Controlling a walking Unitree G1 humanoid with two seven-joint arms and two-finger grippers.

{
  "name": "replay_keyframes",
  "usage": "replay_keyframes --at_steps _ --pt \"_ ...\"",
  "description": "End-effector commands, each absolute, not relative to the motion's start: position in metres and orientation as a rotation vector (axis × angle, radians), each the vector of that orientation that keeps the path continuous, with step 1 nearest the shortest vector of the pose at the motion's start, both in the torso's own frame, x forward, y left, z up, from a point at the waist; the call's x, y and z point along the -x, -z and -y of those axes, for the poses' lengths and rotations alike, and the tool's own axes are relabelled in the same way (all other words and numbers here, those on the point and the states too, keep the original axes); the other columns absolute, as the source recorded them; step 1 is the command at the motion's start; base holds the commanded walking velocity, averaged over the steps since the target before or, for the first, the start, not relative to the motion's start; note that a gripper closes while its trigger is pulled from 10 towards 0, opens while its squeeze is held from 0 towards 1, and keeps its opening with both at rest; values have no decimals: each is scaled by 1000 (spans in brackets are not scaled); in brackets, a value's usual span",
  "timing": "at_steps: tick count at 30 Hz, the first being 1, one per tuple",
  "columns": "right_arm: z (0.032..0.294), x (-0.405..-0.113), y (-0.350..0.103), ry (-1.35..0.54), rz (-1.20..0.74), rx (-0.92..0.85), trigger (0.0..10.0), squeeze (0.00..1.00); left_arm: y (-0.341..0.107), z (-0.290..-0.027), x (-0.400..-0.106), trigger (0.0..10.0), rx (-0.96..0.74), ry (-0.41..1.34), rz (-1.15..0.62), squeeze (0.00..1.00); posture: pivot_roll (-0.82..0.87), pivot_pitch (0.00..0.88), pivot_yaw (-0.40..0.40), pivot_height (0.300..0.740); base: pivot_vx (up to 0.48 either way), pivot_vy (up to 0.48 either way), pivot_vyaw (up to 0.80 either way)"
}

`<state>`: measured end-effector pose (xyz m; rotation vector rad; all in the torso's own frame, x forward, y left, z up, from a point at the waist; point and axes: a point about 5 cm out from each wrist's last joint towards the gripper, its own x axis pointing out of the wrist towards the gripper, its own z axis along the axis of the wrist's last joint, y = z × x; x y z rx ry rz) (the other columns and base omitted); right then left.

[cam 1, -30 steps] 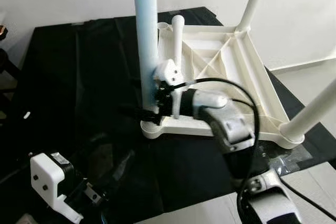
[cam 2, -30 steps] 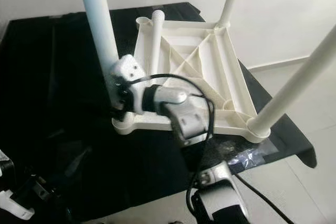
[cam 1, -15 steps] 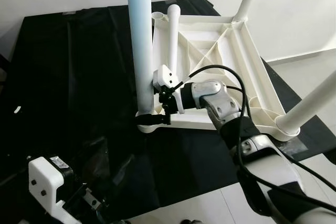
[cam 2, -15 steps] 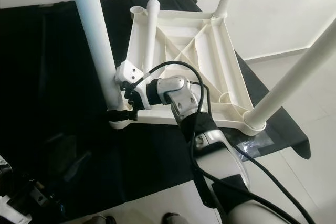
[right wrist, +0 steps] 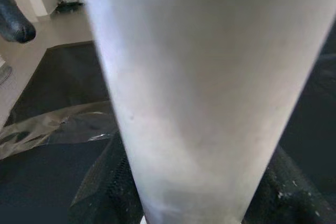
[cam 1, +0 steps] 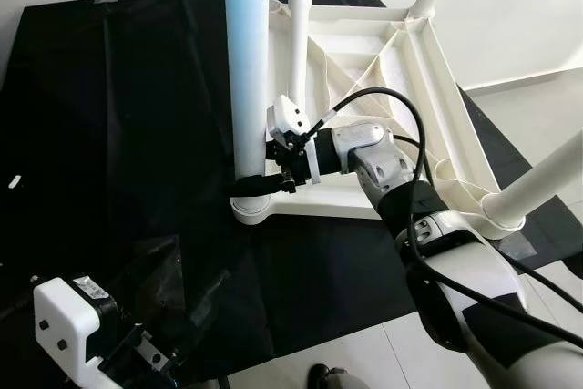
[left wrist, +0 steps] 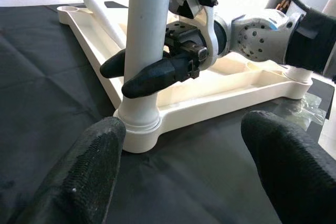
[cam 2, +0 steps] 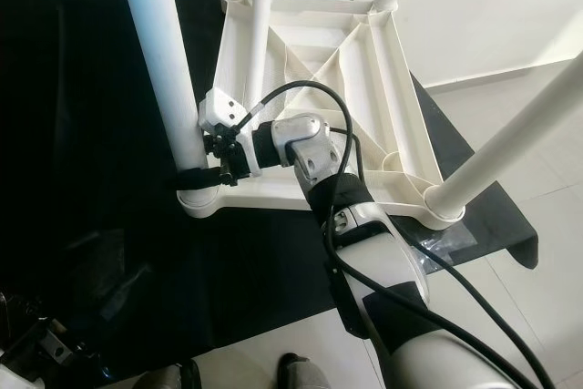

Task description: Building children table

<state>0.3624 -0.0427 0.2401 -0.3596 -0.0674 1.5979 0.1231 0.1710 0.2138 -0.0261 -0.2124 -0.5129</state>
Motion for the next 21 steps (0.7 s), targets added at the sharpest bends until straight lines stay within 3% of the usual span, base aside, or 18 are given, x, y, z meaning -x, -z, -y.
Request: replay_keyframes --at_steps 1,3,4,5,6,7,8,11,19,20,21 --pt "44 -361 -231 -1569 80 341 0 0 -208 -171 -124 10000 38 521 175 0 134 256 -65 740 0 0 0" --pt "43 -361 -226 -1482 83 326 0 0 -208 -171 -124 10000 38 523 177 0 131 255 -66 740 0 0 0" --pt "39 -360 -220 -1352 86 275 0 0 -208 -171 -125 10000 39 526 177 0 121 250 -65 740 0 0 0" --pt "34 -357 -204 -942 77 165 0 0 -207 -171 -126 10000 40 531 177 0 111 244 -57 740 0 0 0" --pt "34 -357 -204 -942 77 165 0 0 -207 -171 -126 10000 40 531 177 0 111 244 -57 740 0 0 0" --pt "44 -352 -194 -609 46 96 0 0 -206 -172 -127 10000 40 535 177 0 111 244 -57 740 0 0 0" --pt "45 -330 -183 -536 47 115 0 0 -206 -172 -129 10000 39 538 181 0 123 241 -46 740 0 0 0" --pt "28 -307 -175 -676 51 143 0 0 -206 -172 -133 10000 44 547 192 0 91 206 -25 740 0 0 0" --pt "10 -308 -179 -824 76 133 0 0 -203 -168 -138 10000 46 567 200 0 99 186 -36 740 0 0 0" --pt "-3 -300 -189 -939 101 96 10000 0 -205 -171 -139 10000 33 554 208 0 99 180 -33 740 0 0 0" --pt "-7 -295 -194 -1002 109 70 10000 0 -205 -173 -139 10000 29 550 209 0 100 181 -32 740 0 0 0"
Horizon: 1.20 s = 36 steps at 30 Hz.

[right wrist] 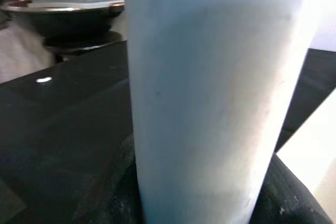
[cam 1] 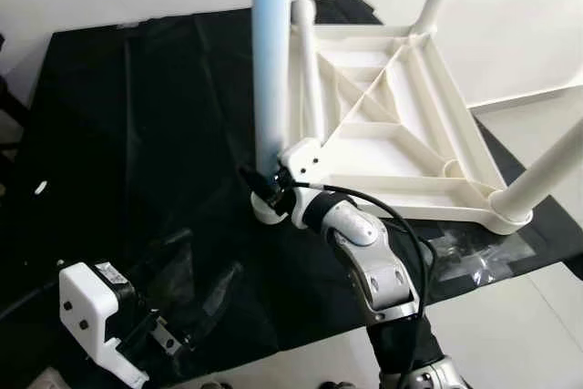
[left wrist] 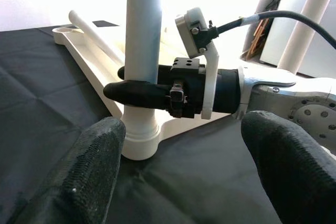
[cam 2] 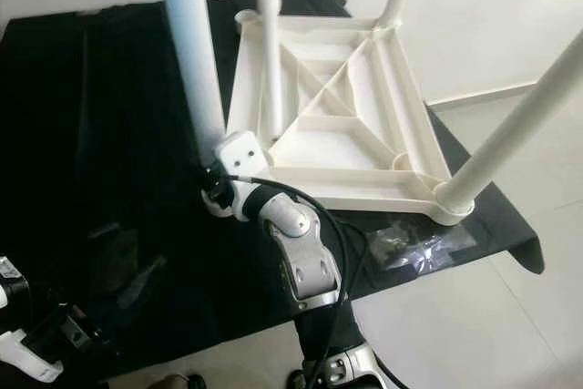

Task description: Building children table

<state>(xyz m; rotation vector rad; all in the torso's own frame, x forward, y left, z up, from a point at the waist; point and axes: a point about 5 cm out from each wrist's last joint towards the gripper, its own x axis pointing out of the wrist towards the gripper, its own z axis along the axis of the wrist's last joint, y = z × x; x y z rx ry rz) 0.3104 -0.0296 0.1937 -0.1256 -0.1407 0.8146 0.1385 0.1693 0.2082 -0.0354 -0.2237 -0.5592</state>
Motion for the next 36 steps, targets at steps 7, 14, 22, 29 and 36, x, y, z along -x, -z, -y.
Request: replay_keyframes --at_steps 7,14,22,29,36 --pt "-9 -270 -223 -1343 125 23 10000 1000 -204 -169 -139 10000 33 563 203 0 102 183 -37 740 0 0 0" --pt "10 -288 -226 -1544 142 245 10000 231 -203 -169 -137 10000 32 558 200 0 129 187 -46 740 0 0 0" --pt "33 -339 -241 -1485 96 480 10000 0 -204 -168 -134 10000 31 554 197 0 147 196 -56 740 0 0 0" --pt "36 -358 -254 -1523 58 516 10000 0 -205 -165 -131 10000 37 551 194 0 159 218 -67 740 0 0 0" --pt "30 -361 -263 -1601 78 451 8824 0 -207 -165 -128 10000 38 540 190 0 164 241 -80 740 0 0 0"
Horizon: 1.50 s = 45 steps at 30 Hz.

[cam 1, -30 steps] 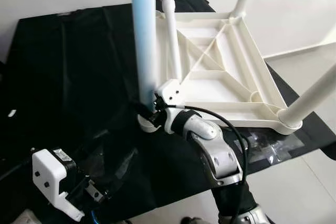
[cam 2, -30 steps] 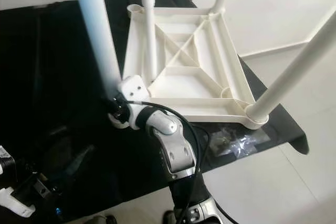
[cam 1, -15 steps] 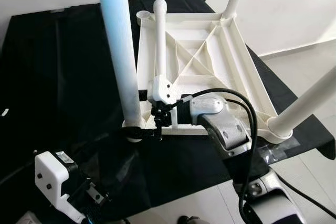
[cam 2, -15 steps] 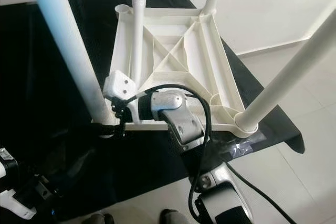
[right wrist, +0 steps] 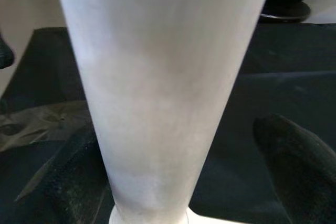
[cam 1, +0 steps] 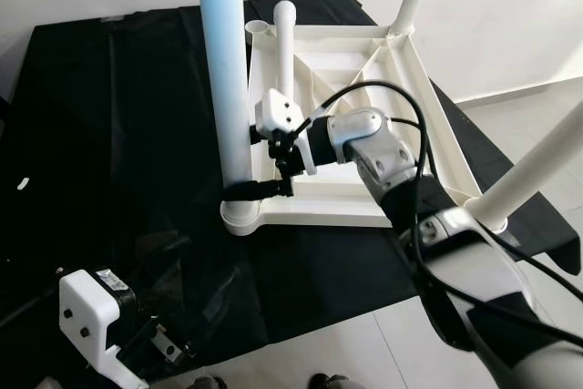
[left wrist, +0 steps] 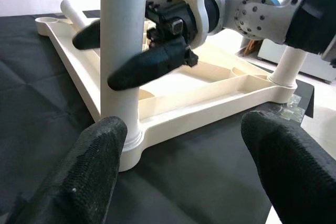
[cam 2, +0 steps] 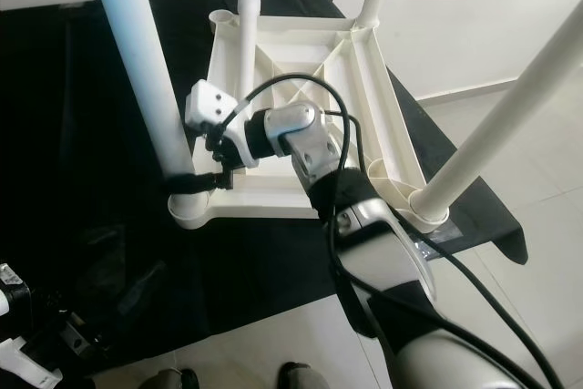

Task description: Building children table

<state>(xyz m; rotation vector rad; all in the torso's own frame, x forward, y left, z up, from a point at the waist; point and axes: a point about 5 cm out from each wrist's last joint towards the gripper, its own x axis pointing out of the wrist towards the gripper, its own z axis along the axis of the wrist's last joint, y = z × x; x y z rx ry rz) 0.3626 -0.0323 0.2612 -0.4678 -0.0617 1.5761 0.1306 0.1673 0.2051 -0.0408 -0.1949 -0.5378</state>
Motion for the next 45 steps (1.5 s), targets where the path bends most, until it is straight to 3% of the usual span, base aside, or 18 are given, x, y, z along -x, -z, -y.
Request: replay_keyframes --at_steps 1,2,11,20,24,26,27,28,39,40,42,43,44,45 --pt "28 -362 -263 -1620 81 438 2471 0 -207 -165 -127 10000 38 539 190 0 164 241 -80 740 0 0 0" --pt "26 -362 -262 -1643 78 414 0 0 -207 -165 -127 10000 37 536 188 0 159 248 -85 740 0 0 0" --pt "26 -361 -255 -1674 93 343 0 0 -207 -166 -126 10000 37 528 184 0 138 249 -86 740 0 0 0" --pt "42 -364 -243 -1524 135 266 0 0 -206 -166 -128 10000 40 533 186 0 120 244 -70 740 0 0 0" --pt "48 -356 -224 -1359 125 239 0 0 -206 -165 -131 10000 43 543 189 0 103 236 -64 740 0 0 0" --pt "39 -316 -195 -887 95 244 0 0 -206 -166 -134 10000 43 554 195 0 90 226 -45 740 0 0 0" --pt "39 -316 -195 -887 95 244 0 0 -206 -166 -134 10000 43 554 195 0 90 226 -45 740 0 0 0" --pt "35 -297 -191 -792 85 217 0 0 -205 -167 -136 10000 42 562 197 0 82 223 -34 740 0 0 0" --pt "19 -298 -188 -853 91 257 0 0 -206 -169 -143 10000 24 576 211 0 97 181 -24 740 0 0 0" --pt "18 -297 -188 -882 84 267 2039 0 -206 -170 -142 10000 20 571 209 0 98 181 -23 740 0 0 0" --pt "18 -297 -188 -882 84 267 2039 0 -206 -170 -142 10000 20 571 209 0 98 181 -23 740 0 0 0" --pt "17 -293 -191 -894 90 287 10000 0 -206 -171 -142 10000 18 569 208 0 99 184 -22 740 0 0 0" --pt "17 -293 -191 -894 90 287 10000 0 -206 -171 -142 10000 18 569 208 0 99 184 -22 740 0 0 0" --pt "18 -292 -197 -936 90 276 10000 514 -206 -171 -142 10000 19 570 207 0 98 186 -21 740 0 0 0"
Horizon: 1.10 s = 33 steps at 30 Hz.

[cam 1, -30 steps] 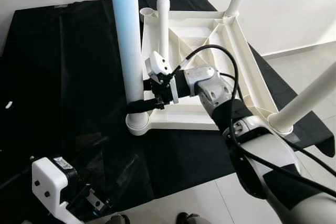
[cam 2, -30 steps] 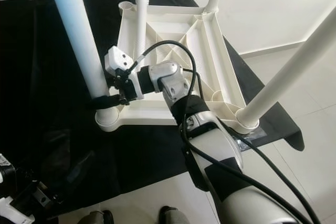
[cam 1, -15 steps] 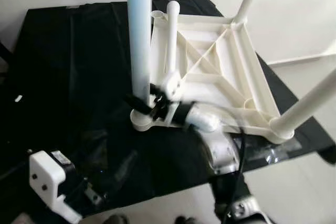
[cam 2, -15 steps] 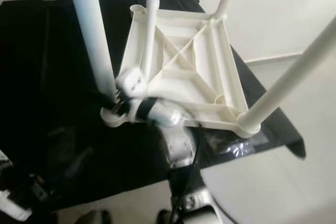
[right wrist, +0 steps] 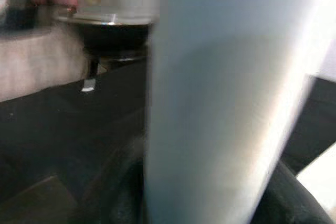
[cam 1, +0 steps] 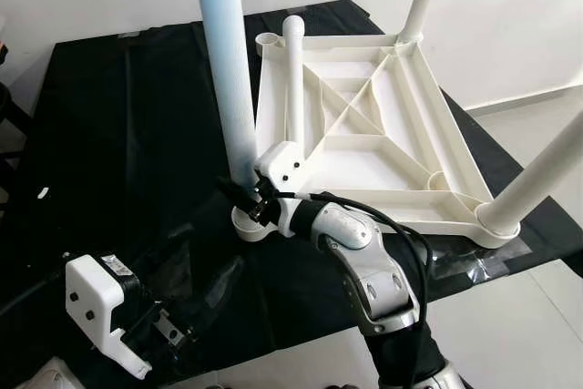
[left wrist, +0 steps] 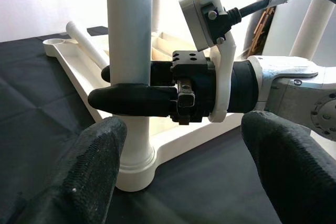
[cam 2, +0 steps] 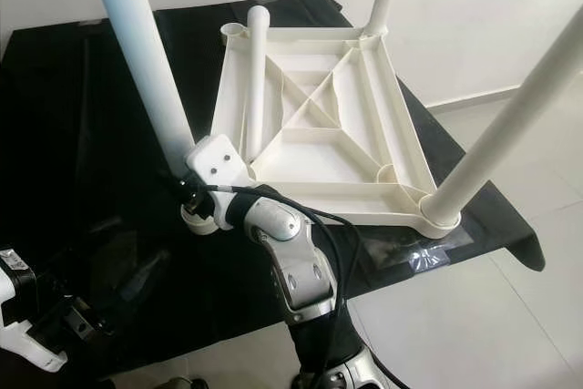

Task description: Building children table

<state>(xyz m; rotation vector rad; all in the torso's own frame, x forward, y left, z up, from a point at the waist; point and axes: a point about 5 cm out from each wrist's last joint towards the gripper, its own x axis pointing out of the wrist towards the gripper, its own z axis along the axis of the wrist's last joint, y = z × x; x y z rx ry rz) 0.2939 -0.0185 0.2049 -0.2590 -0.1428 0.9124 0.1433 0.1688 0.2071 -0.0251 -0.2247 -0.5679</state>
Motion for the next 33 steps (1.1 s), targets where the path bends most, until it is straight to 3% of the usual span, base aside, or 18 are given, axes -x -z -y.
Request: replay_keyframes --at_steps 1,3,4,6,8,10,16,17,18,19,20,26,27,28,33 --pt "18 -292 -203 -982 89 257 10000 780 -205 -171 -142 10000 19 571 207 0 99 186 -21 740 0 0 0" --pt "18 -292 -203 -982 89 257 10000 780 -205 -171 -142 10000 19 571 207 0 99 186 -21 740 0 0 0" --pt "20 -295 -212 -1058 107 209 10000 1000 -205 -170 -142 10000 21 572 206 0 100 187 -23 740 0 0 0" --pt "25 -303 -224 -1236 167 160 10000 1000 -204 -169 -142 10000 23 571 205 0 102 188 -29 740 0 0 0" --pt "28 -306 -227 -1285 183 153 10000 1000 -204 -169 -142 10000 23 571 205 0 105 190 -32 740 0 0 0" --pt "34 -311 -225 -1416 177 212 10000 1000 -204 -169 -141 10000 23 568 204 0 111 191 -34 740 0 0 0" --pt "40 -330 -228 -1479 135 266 10000 1000 -204 -169 -138 10000 24 563 200 0 124 196 -37 740 0 0 0" --pt "40 -335 -231 -1473 129 267 10000 596 -204 -169 -137 10000 23 562 198 0 126 198 -37 740 0 0 0" --pt "40 -335 -231 -1473 129 267 10000 596 -204 -169 -137 10000 23 562 198 0 126 198 -37 740 0 0 0" --pt "40 -341 -234 -1465 124 263 10000 106 -204 -169 -137 10000 24 561 196 0 127 198 -36 740 0 0 0" --pt "40 -347 -237 -1456 123 258 10000 0 -204 -169 -136 10000 25 562 194 0 131 199 -35 740 0 0 0" --pt "38 -360 -247 -1458 123 217 10000 0 -204 -168 -134 10000 28 563 190 0 135 200 -38 740 0 0 0" --pt "37 -361 -247 -1484 119 209 3843 0 -204 -168 -134 10000 29 563 190 0 138 200 -40 740 0 0 0" --pt "36 -360 -246 -1521 108 213 0 0 -204 -168 -133 10000 28 561 188 0 140 201 -41 740 0 0 0" --pt "36 -360 -245 -1575 101 214 0 0 -205 -168 -133 10000 27 558 187 0 139 206 -41 740 0 0 0"
